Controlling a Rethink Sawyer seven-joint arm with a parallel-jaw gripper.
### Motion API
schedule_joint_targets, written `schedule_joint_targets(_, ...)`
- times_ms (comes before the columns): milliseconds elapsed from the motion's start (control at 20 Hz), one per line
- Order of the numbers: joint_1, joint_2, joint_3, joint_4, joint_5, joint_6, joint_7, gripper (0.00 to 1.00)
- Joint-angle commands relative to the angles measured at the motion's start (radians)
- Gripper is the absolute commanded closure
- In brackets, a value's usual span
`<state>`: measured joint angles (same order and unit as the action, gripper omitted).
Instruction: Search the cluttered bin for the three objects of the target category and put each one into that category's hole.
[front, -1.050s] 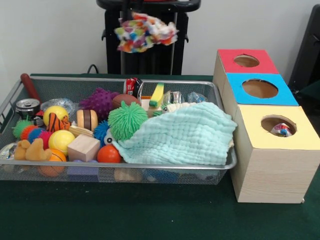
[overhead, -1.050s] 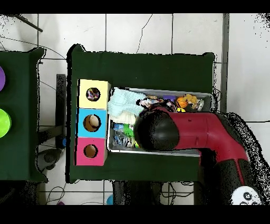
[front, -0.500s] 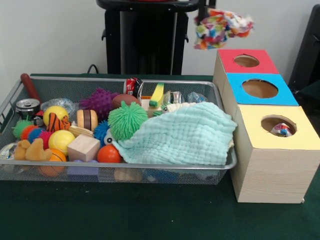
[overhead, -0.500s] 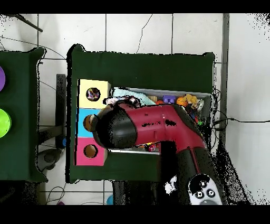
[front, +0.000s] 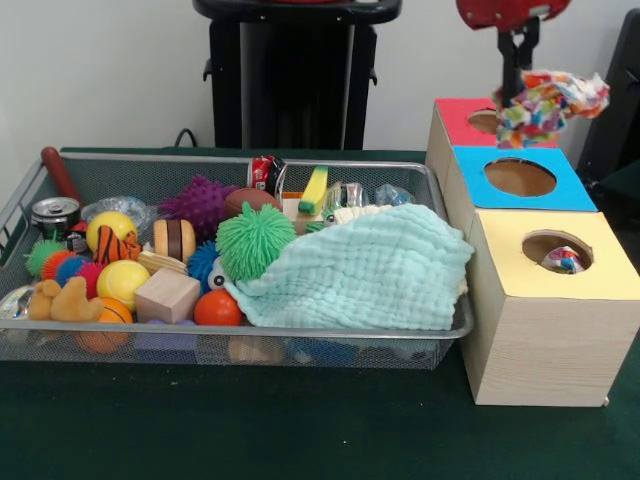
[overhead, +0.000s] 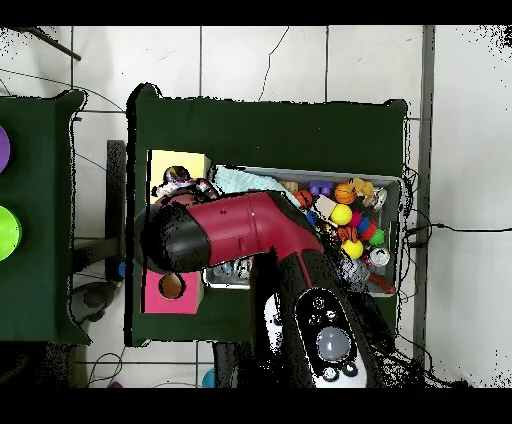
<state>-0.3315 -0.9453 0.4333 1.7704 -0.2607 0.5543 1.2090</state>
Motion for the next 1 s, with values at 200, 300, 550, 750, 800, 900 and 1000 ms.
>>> schedule_joint_targets(200,0.025,0.123,0.011,-0.008,0.031,-0.214,0.201,1.0)
schedule_joint_targets(300,0.029,0.132,0.006,-0.014,0.03,-0.24,0.196,1.0)
schedule_joint_targets(550,0.04,0.14,-0.028,-0.021,0.011,-0.265,0.178,1.0)
schedule_joint_targets(750,0.034,0.158,-0.039,-0.025,0.003,-0.229,0.152,1.0)
schedule_joint_targets(800,0.032,0.168,-0.04,-0.025,0.0,-0.224,0.145,1.0)
schedule_joint_targets(900,0.03,0.187,-0.04,-0.029,-0.007,-0.224,0.135,1.0)
schedule_joint_targets(1000,0.033,0.195,-0.049,-0.029,-0.017,-0.213,0.126,1.0)
